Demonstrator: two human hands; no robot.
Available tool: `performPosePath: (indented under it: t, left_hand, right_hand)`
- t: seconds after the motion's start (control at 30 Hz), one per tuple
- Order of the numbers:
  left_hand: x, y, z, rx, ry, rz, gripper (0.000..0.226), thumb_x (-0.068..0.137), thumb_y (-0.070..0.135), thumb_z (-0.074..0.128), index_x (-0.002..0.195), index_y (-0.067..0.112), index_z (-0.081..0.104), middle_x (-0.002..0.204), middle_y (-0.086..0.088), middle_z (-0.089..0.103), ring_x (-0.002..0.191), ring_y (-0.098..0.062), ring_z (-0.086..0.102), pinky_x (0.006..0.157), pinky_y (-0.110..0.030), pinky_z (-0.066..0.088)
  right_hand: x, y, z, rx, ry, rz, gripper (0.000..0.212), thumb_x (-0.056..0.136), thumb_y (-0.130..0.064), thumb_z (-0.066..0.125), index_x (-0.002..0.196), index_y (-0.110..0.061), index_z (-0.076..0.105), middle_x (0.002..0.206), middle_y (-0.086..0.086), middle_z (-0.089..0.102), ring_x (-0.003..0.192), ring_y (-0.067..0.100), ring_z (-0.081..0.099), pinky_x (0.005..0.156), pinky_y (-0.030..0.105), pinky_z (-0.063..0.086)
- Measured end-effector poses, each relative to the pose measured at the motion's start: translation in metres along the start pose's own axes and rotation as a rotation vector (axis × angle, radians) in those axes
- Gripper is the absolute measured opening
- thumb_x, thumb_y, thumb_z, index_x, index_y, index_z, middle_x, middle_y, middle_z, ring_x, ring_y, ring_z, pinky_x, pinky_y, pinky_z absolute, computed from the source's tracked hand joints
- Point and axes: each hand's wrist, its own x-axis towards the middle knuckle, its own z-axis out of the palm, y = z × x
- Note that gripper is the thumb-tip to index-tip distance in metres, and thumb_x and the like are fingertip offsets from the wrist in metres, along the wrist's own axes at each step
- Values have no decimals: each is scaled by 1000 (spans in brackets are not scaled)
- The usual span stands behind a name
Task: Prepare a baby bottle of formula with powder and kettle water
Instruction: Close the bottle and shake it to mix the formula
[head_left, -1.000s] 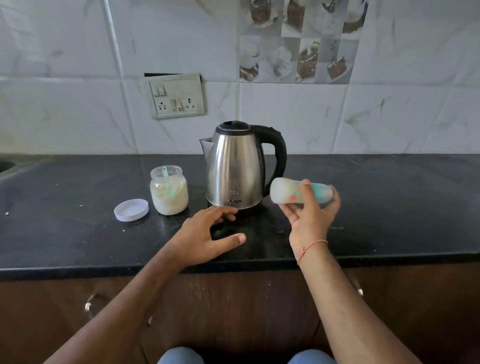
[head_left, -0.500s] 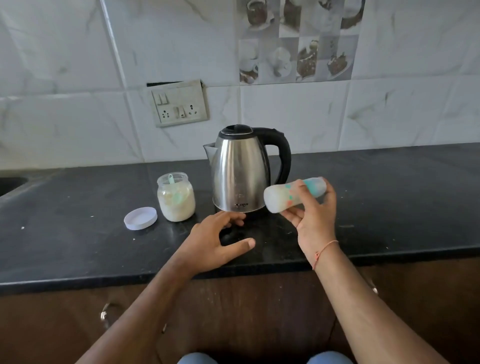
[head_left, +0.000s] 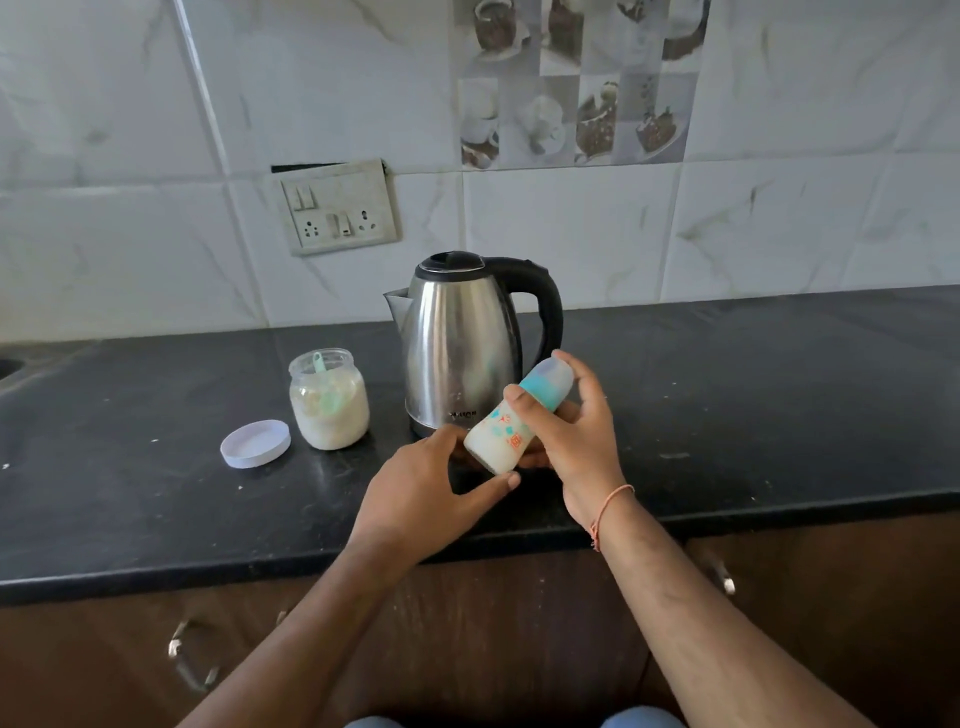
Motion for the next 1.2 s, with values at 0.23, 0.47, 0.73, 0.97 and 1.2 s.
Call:
performPosePath:
  t: [0.23, 0.47, 0.73, 0.97, 1.2]
  left_hand:
    - [2, -11, -5, -221, -105, -4, 81, 83, 91, 48, 139, 34, 64, 102, 15, 76, 89, -4, 72, 81, -43, 63]
    - [0, -20, -16, -597, -350, 1, 67, 95, 82, 39, 116, 29, 75, 114, 8, 79, 83, 1, 61, 88, -35, 48]
    - [8, -28, -31, -545, -453, 60, 64, 99, 67, 51, 151, 32, 53, 125, 12, 76, 94, -1, 69, 95, -25, 54]
    - [5, -36, -27, -630, -268, 38, 79, 87, 67, 71, 154, 31, 51, 130, 10, 73, 104, -23, 76, 100, -41, 62]
    - [-1, -39, -18, -411, -180, 102, 66, 89, 65, 76, 147, 41, 56, 123, 22, 70, 105, -9, 73, 83, -28, 58]
  right_hand:
    - [2, 0, 3, -63, -204, 43, 61, 105, -43, 68, 156, -55, 38, 131, 7, 72, 114, 25, 77, 73, 33, 63]
    - [-2, -3, -2, 33, -461, 86, 81, 95, -28, 81, 159, -44, 34, 139, 15, 63, 124, 32, 72, 88, 45, 64]
    - [0, -13, -7, 364, 69, 76, 93, 100, -14, 76, 160, -60, 24, 139, 10, 60, 112, 38, 76, 77, 56, 67]
    - [0, -13, -8, 384, 202, 38, 79, 95, -14, 82, 152, -48, 39, 139, 10, 60, 109, 40, 77, 69, 54, 67]
    - [-7, -14, 1, 236, 112, 18, 81, 90, -11, 86, 146, -47, 40, 136, 8, 61, 115, 36, 73, 70, 53, 68]
